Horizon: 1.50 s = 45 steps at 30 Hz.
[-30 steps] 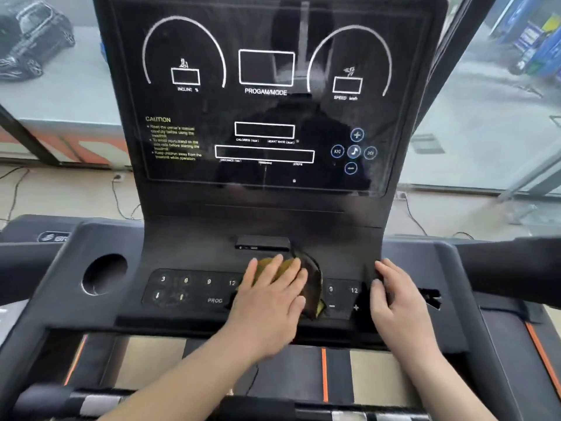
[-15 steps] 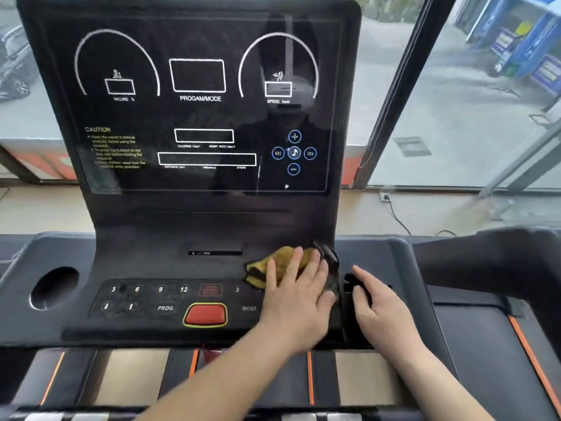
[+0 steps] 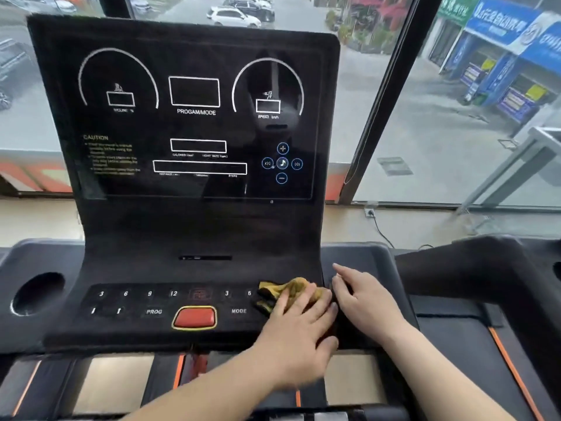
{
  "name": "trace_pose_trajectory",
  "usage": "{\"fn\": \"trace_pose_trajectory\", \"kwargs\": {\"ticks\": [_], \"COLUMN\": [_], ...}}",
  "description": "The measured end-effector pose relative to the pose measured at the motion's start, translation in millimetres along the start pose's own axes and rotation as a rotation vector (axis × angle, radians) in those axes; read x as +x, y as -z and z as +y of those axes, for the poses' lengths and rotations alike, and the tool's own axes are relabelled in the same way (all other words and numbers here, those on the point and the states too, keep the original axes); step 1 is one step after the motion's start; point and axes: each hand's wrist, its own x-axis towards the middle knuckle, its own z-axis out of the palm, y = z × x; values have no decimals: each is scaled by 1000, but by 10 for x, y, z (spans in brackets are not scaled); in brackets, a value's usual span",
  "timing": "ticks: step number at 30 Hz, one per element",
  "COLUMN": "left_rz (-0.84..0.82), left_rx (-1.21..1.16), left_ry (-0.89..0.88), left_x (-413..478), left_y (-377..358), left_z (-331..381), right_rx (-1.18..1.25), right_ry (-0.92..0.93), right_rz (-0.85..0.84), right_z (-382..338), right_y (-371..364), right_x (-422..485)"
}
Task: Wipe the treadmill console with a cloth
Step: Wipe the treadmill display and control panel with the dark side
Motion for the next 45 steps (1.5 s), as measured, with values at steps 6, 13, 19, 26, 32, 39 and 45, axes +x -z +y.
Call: {"fn": "trace_pose_trajectory", "kwargs": {"ticks": [6,13,19,26,32,39,45], "left_rz": [40,45,6,137,272,530,857], "left_rx": [228,-89,-43,-139,-168,133,-291], "left_ry": [69,127,-103,51,248,701,772], "left_x": [198,102,-249,-855,-1421,-1581,-1400], "left_y": [446,64,108,169,305,402,687], "left_z": [-827,-102,-501,-1340,-2038,-2402,-2675], "right_rx": [76,181,102,41,79,175,222], "right_ry": [-63,-117,55,317,358,300,296], "right_rz": [-10,77,262,226,140,125,161], "right_z": [-90,-129,-335,-879,-1419,-1676,-1708], "right_y": [-57,-175,-375,-791,-1055,-1032,-997], "right_x": [-115,-143,-200,-218,-138,2,119]}}
